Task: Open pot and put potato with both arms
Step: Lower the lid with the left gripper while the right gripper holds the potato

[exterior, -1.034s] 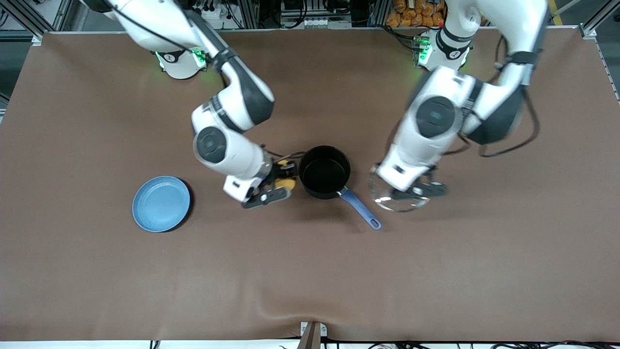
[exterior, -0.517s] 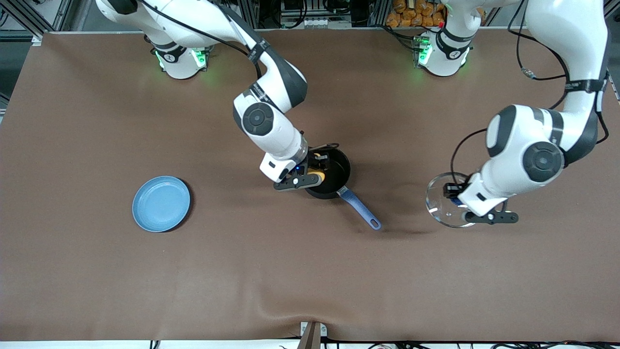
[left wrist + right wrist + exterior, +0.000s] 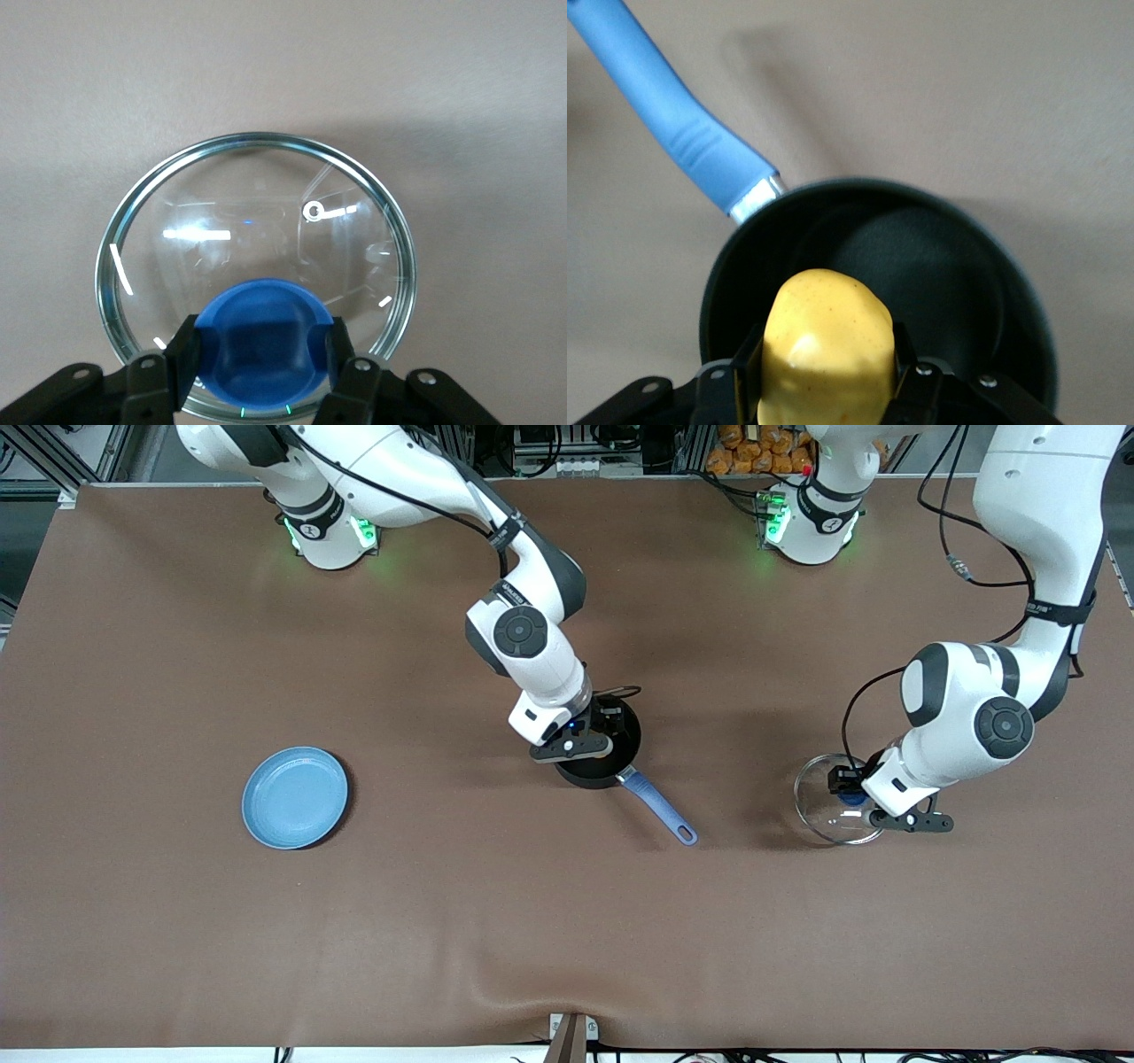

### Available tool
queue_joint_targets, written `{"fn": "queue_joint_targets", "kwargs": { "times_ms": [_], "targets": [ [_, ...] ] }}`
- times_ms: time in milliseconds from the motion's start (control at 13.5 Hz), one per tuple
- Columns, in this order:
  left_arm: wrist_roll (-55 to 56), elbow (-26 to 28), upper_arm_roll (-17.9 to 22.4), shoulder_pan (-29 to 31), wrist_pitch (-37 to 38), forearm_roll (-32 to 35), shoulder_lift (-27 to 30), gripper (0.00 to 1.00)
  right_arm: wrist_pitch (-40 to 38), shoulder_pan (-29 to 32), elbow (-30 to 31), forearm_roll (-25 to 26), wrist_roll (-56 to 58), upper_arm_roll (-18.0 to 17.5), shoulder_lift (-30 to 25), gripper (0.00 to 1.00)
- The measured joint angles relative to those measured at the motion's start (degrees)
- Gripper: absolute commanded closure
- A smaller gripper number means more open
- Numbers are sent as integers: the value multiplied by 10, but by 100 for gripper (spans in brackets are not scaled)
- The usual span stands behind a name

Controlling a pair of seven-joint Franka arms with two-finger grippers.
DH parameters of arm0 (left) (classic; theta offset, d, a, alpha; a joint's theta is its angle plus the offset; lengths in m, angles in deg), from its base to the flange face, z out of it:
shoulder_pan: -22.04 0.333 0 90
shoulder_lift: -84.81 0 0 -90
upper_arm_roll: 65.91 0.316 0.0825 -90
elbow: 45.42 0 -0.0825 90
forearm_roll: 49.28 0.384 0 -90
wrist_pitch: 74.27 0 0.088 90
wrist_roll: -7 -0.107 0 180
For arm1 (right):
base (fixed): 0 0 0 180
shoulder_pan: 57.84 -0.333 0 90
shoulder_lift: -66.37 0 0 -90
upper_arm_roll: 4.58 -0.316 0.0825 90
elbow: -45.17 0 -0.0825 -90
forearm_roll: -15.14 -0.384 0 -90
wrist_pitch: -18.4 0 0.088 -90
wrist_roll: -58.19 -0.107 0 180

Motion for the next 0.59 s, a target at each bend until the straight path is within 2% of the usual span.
{"fn": "queue_joint_targets", "kwargs": {
  "times_ms": [74, 148, 222, 591],
  "targets": [
    [-1, 3, 0, 5, -5, 0, -8, 96, 5, -6, 2, 7, -9, 2, 3, 100],
    [-2, 3, 0, 8, -7, 0, -16, 53, 12, -12, 6, 16, -19, 5, 7, 100],
    [-2, 2, 0, 10, -9, -1, -20, 1, 21, -16, 10, 24, -30, 7, 10, 100],
    [-2, -10, -6, 11, -15, -5, -18, 0, 61, -24, 21, 33, -64, 11, 31, 100]
  ]
}}
